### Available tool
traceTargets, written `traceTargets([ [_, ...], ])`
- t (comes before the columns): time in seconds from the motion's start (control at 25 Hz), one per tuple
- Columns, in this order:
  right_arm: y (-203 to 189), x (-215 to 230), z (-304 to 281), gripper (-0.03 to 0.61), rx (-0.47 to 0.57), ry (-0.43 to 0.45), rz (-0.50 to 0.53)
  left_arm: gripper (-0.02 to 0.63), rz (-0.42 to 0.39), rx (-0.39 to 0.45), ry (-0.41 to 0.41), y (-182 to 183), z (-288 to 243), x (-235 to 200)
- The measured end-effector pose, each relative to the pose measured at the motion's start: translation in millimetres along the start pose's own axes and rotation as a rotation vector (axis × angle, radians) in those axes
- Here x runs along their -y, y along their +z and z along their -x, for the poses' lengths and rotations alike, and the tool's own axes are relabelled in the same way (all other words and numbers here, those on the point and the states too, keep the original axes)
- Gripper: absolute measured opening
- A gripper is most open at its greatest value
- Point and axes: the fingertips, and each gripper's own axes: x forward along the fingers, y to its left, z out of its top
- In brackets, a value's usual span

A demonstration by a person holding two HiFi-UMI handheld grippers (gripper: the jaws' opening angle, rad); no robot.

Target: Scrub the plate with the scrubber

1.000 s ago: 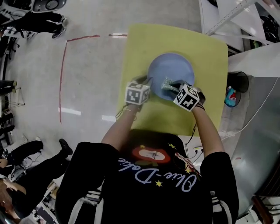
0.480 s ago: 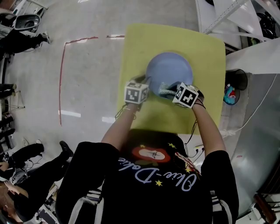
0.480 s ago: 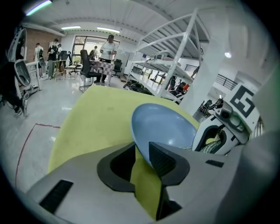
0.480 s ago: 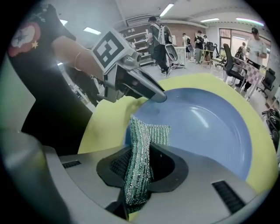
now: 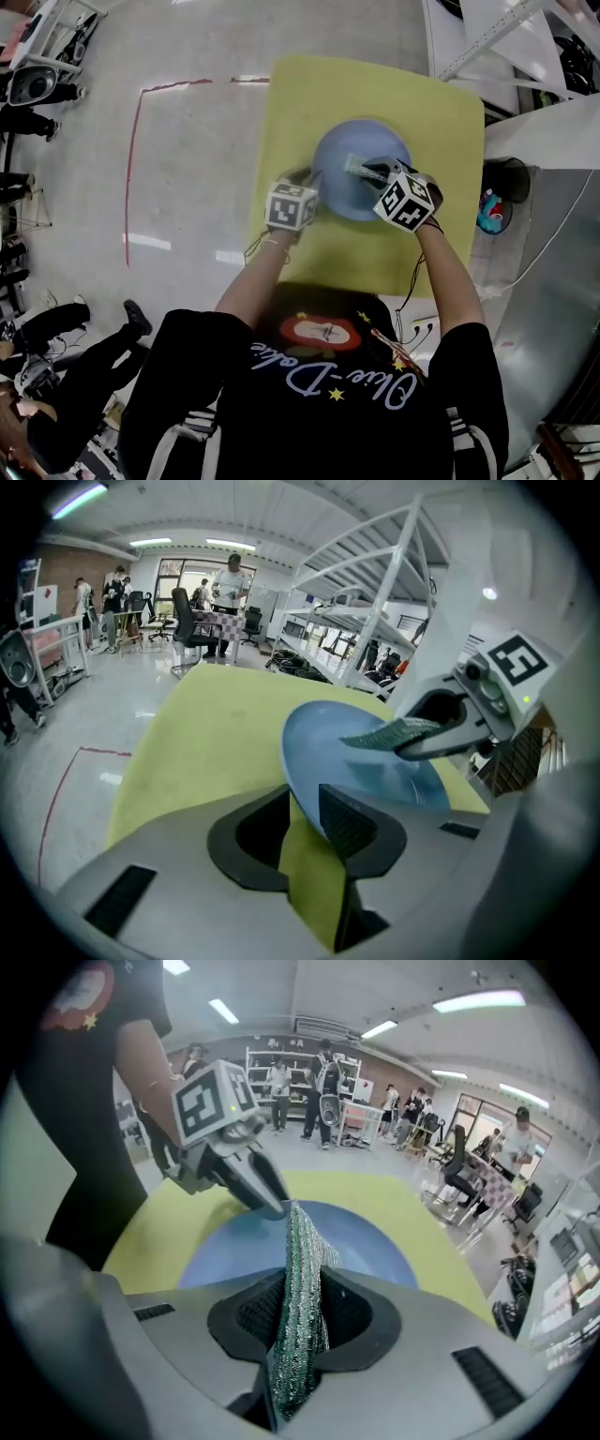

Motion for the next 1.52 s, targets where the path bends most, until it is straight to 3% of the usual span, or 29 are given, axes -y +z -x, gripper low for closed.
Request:
traceTargets([
  [0.16, 11.0, 30.2, -16.8, 0.064, -0.043, -0.098, 0.103, 0.084, -0.005, -0.006, -0.005, -1.8, 3.5, -2.1],
  [0.4, -2.7, 41.1, -41.3, 0.063, -0.193, -0.105, 0.311, 0.084, 0.011, -0.005, -0.007, -1.4, 1.0, 0.5],
  [0.52, -21.2, 40.7, -45.6, 0.063, -0.269, -0.089, 0.351, 0.084, 0.006, -0.010, -0.010, -1.8, 1.8, -1.1],
  [0.68, -34.7, 39.1, -39.9, 0.063, -0.293, -0.067, 0.243, 0.084, -0.010, -0.007, -0.005, -2.6, 4.1, -1.8],
  [1.2, -61.2, 6.4, -18.8, 0.069, -0.372, -0.037, 0.054, 0.084, -0.021, 0.003, -0.020, -1.8, 2.8, -1.1],
  [1.52, -58.0, -30.8, -13.7, 0.072, -0.332, -0.044, -0.147, 0.084, -0.013, 0.013, -0.024, -2.2, 2.9, -1.6],
])
